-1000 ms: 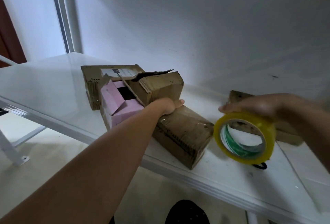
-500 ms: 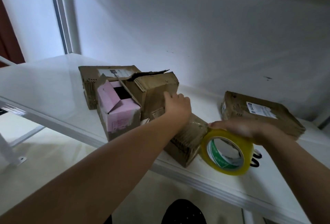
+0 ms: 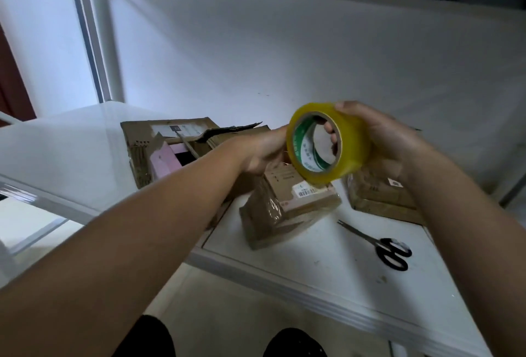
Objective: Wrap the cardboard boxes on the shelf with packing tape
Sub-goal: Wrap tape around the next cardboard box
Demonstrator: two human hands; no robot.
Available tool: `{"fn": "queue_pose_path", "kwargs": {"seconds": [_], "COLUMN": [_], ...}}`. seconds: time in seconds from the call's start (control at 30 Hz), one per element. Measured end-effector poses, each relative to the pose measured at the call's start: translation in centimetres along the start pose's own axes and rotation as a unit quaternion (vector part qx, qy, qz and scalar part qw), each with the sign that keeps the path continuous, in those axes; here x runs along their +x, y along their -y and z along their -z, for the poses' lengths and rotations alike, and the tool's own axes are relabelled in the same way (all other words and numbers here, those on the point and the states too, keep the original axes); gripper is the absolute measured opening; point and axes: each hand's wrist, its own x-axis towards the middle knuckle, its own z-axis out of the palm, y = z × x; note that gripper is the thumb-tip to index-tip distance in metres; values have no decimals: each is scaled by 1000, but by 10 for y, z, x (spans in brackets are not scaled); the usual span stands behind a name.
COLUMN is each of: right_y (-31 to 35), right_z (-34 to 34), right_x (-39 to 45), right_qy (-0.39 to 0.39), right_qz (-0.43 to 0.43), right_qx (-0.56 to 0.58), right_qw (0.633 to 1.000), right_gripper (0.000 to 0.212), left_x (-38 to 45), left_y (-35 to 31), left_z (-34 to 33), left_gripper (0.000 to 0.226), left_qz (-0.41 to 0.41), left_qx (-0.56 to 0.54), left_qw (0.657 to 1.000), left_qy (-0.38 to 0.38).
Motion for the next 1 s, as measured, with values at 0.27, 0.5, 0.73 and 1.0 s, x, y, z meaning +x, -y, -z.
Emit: {"fn": "queue_pose_path", "kwargs": {"seconds": [0.27,0.5,0.73,1.0], "right_y": [-19,-24,0,-59], "right_z": [-36,-31,-9,5], "right_x": [46,52,27,-19], "right_qy": [-164,-161,-103,-83], "right_qz": [35,-7,-68,-148], "right_qx": [-84,-67,-211,-230], "right_qw": [982,985,970,958], "right_gripper": [40,46,50,38], "left_x": [-46,-35,-25,-3], "left_y": [-14,26,18,17], "left_z": [-12,-42,-30,-33], "left_gripper": [88,111,78,114], "left_qz": [9,12,9,61], "left_qx": [393,678,688,688], "left_qw": [919,703,692,683], "left_qy": [-25,-213,-217,-239]}}
